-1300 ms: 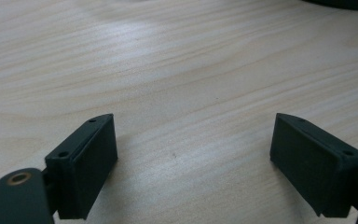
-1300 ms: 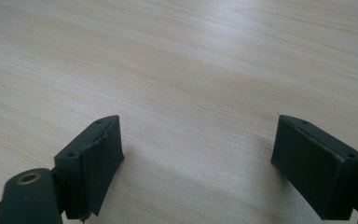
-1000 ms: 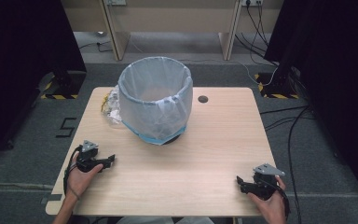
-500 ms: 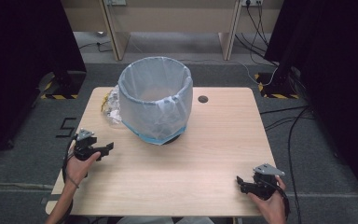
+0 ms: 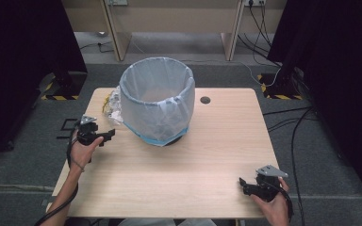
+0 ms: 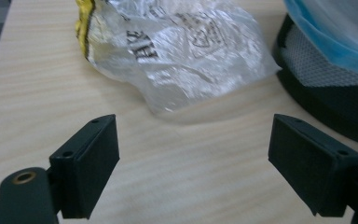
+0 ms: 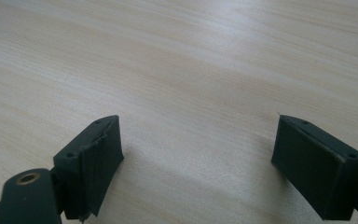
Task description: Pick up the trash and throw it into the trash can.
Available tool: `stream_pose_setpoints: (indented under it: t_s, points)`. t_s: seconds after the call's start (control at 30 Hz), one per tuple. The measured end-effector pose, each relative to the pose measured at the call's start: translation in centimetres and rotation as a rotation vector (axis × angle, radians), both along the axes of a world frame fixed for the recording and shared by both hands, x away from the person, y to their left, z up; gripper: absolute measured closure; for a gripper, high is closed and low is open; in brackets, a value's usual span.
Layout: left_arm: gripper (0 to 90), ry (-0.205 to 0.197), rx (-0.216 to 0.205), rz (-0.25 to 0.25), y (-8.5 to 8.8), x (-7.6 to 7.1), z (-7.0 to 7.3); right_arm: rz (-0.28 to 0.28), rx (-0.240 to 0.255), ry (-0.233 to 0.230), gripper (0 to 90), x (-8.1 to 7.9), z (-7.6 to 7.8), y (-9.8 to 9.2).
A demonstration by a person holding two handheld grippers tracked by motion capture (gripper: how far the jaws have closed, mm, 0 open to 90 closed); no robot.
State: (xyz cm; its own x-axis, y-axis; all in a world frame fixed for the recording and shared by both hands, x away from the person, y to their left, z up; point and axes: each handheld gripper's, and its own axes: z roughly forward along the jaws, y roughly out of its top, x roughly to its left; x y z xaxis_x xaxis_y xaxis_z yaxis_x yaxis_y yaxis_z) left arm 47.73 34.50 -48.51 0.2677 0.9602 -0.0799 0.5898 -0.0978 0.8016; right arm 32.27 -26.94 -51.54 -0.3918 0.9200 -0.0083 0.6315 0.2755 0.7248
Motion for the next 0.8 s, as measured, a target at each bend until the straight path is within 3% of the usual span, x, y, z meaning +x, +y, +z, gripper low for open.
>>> stream_pose_setpoints:
  t_s: [0.13, 0.37, 0.8]
  points:
    - [15.7, 0.008, -0.011, 0.007, 0.1, 1.2, 0.2, -0.002, -0.001, 0.001, 15.8, 0.0, 0.0, 0.0]
    - [16.3, 0.008, 0.022, 0.009, -0.3, 3.1, 0.3, -0.002, -0.001, 0.001, 15.8, 0.0, 0.0, 0.0]
    - [19.2, 0.022, 0.035, 0.045, -1.1, 7.3, 0.1, -0.002, -0.001, 0.001, 15.8, 0.0, 0.0, 0.0]
